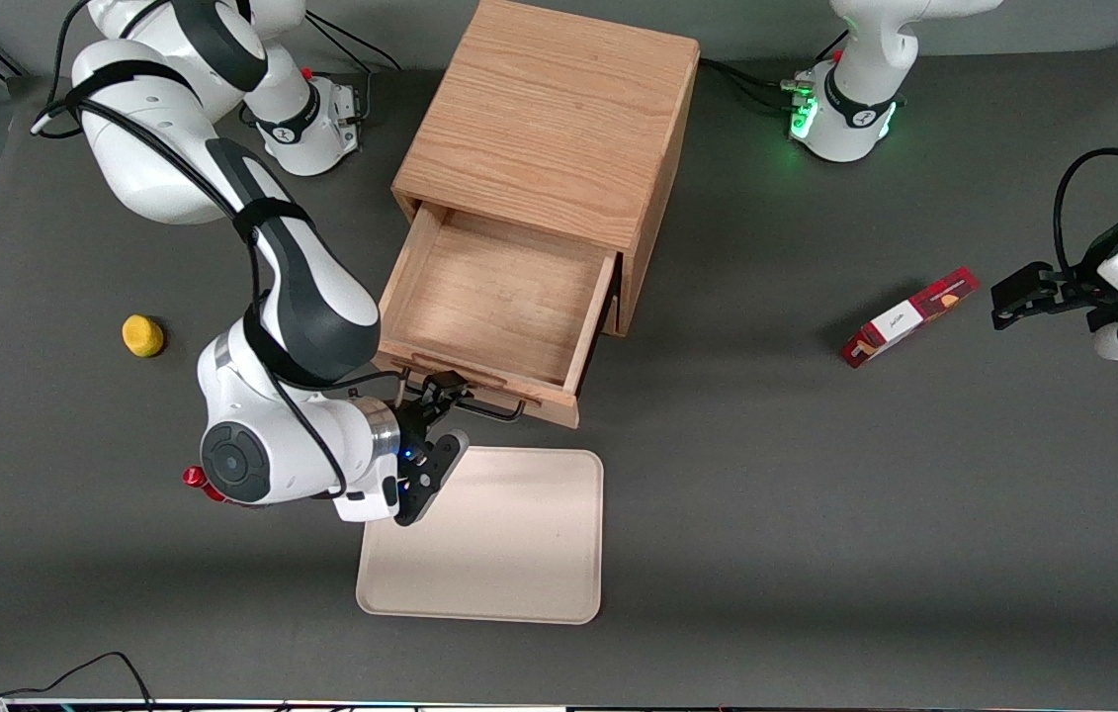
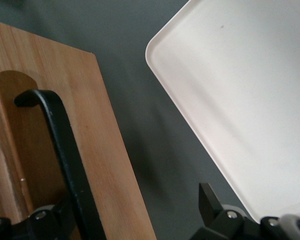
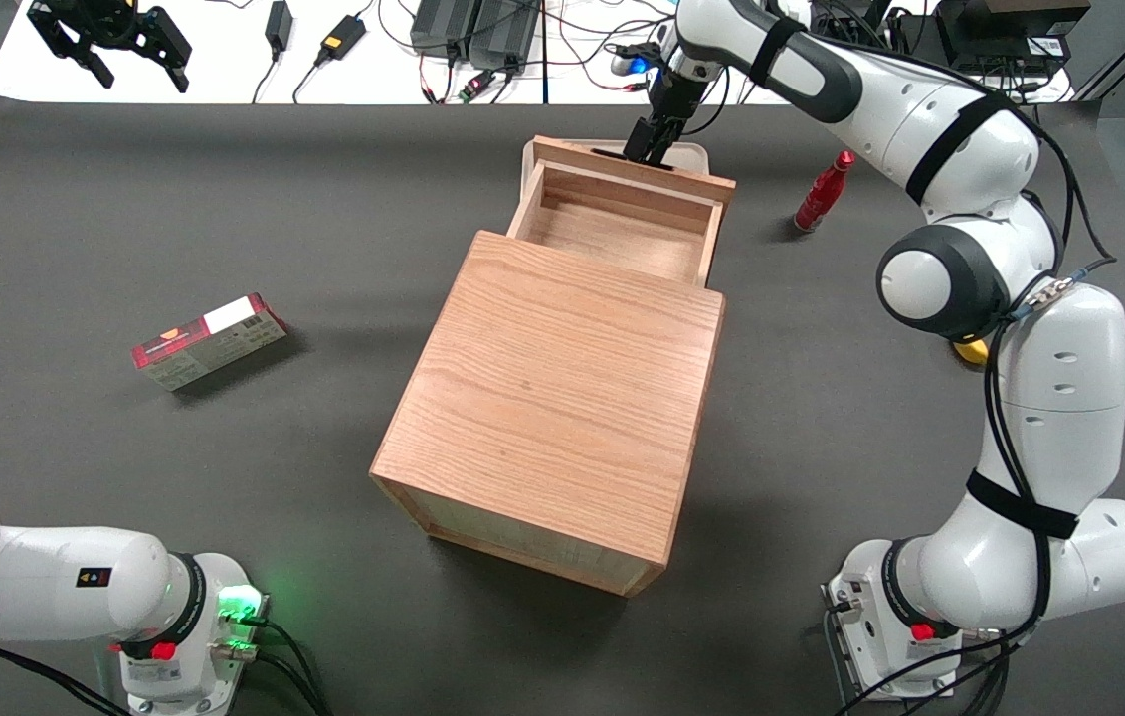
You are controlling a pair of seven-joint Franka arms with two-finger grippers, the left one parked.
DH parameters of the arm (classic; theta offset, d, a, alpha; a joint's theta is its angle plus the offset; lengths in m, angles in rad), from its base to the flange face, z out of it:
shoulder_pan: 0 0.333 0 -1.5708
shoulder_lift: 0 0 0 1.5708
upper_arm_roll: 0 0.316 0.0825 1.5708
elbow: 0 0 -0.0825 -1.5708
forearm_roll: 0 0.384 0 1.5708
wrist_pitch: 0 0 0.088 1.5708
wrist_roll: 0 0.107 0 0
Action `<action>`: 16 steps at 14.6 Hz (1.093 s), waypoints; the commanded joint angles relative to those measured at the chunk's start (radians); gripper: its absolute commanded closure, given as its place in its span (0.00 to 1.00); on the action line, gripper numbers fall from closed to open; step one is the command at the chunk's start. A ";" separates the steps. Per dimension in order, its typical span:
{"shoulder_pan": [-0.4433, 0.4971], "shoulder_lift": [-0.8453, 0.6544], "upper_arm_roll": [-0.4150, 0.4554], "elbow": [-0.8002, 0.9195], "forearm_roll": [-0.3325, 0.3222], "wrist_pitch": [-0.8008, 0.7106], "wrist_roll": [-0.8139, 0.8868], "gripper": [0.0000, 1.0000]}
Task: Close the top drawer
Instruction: 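Push the drawer front with the right gripper into the cabinet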
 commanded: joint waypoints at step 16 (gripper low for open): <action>-0.038 -0.337 0.029 -0.524 0.104 0.223 0.045 0.00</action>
